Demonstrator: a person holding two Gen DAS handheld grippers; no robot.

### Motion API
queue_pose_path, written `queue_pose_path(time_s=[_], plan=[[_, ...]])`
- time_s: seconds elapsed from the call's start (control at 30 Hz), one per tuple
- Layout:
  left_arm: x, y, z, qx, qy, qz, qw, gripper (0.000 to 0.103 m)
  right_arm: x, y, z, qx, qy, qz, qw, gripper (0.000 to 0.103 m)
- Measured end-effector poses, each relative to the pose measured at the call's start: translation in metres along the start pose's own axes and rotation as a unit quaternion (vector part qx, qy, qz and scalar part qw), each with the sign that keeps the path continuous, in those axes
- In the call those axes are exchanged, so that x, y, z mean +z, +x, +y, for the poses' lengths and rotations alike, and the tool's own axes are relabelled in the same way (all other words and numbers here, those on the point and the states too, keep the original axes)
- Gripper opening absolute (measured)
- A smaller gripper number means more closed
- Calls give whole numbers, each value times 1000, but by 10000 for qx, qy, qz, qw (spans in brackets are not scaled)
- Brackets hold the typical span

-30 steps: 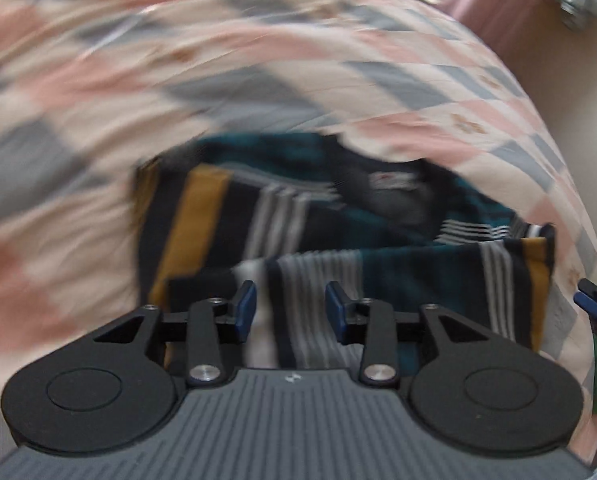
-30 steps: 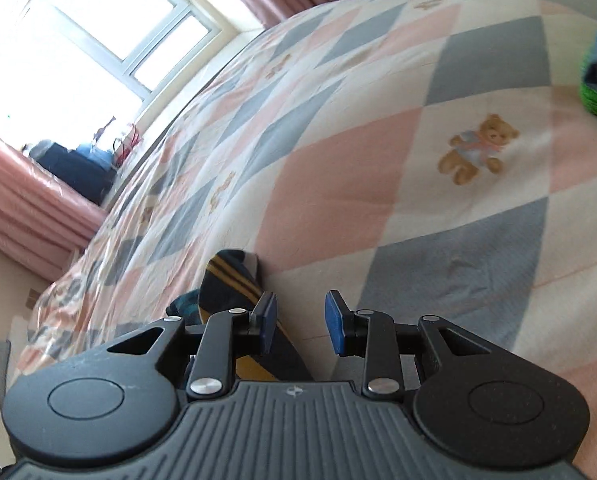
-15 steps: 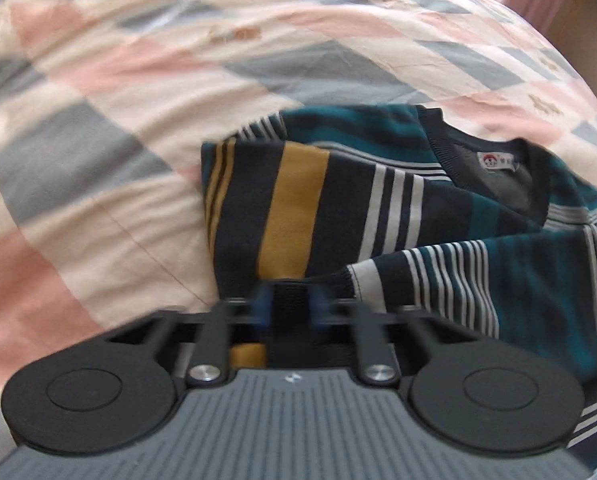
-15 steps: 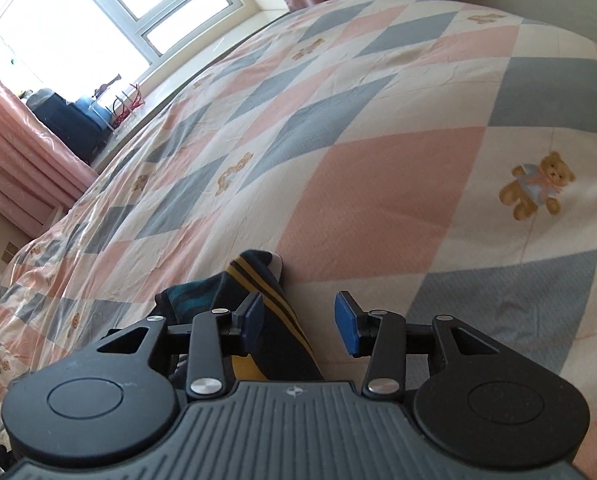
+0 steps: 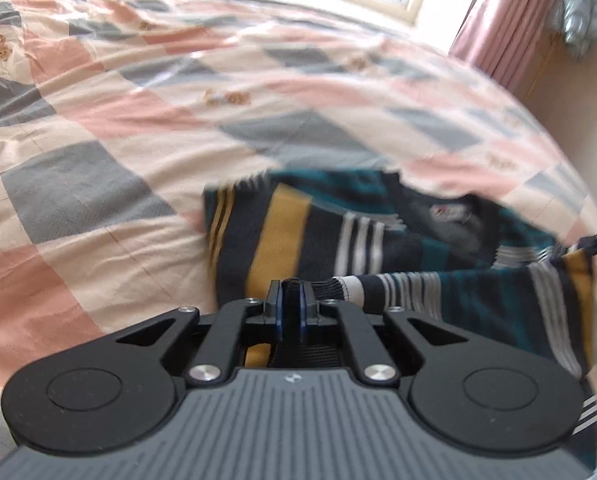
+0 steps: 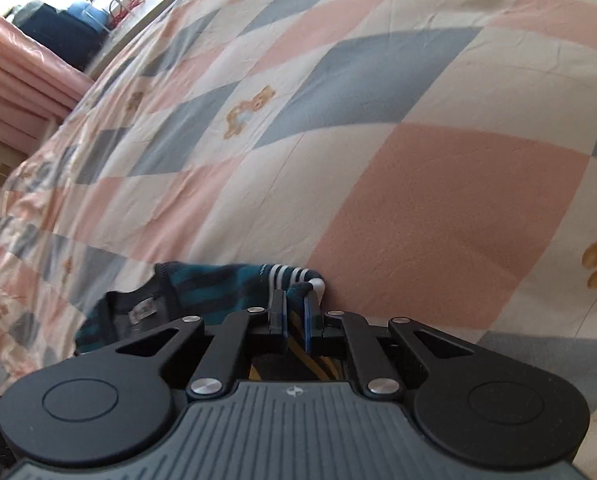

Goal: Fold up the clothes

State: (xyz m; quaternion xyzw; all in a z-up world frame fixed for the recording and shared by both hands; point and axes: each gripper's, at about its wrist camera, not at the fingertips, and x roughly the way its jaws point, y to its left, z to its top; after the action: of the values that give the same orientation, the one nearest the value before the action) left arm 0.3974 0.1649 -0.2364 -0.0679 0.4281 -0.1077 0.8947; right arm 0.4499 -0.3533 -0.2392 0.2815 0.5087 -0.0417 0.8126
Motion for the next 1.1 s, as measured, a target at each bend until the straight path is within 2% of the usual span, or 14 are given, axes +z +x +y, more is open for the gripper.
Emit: queue_pose_path(time_s=[0.07, 0.17, 0.2, 0.27, 0.37, 0.47, 0.57, 0.67, 0.73, 0.8, 0.87, 0.97, 1.03, 1.1], plan=[[-1, -10, -2, -89, 101, -180, 9997, 5, -9, -6, 5, -285, -117, -420, 9986, 6], [-7, -2, -2, 22, 247, 0, 9997, 5, -37, 18, 17, -1325, -939, -1007, 9816, 9], [-10, 4, -1, 129, 271, 77, 9995, 5, -44, 29, 18, -1318, -1136, -1030, 9793, 20], [-13, 13, 2, 243, 248, 200, 9992, 6, -48, 32, 15, -1184, -1032, -1129, 9811, 24], [-13, 19, 6, 289, 218, 283, 9989, 6, -40, 6, 2, -515, -481, -1292, 9891, 55], [-11, 20, 6, 286, 220, 315, 9989, 6, -45, -28, 0, -436, -732, -1660, 9824, 53], [-11, 26, 7, 327, 220, 376, 9985, 6, -62, -41, 16, -453, -1770, -1763, 9672, 22], [-11, 32, 7, 368, 221, 436, 9981, 6, -79, -5, 30, -800, -2760, -1267, 9494, 10], [-11, 35, 7, 396, 221, 476, 9978, 6, -87, 25, 29, -1254, -3110, -1125, 9354, 9], [-11, 42, 7, 447, 231, 522, 9974, 7, -86, 33, 23, -1255, -2949, -1202, 9396, 8], [-9, 42, 8, 475, 237, 542, 9971, 8, -86, 20, 25, -1185, -2738, -1383, 9444, 8], [-5, 26, 14, 508, 157, 389, 9978, 9, -88, -13, 28, -1089, -2493, -1625, 9485, 19], [0, 10, 22, 668, -9, 238, 9975, 8, -98, -36, 29, -885, -2455, -1775, 9489, 21], [2, -6, 29, 691, -191, 127, 9973, 7, -111, -49, 30, -703, -2458, -1728, 9512, 24]])
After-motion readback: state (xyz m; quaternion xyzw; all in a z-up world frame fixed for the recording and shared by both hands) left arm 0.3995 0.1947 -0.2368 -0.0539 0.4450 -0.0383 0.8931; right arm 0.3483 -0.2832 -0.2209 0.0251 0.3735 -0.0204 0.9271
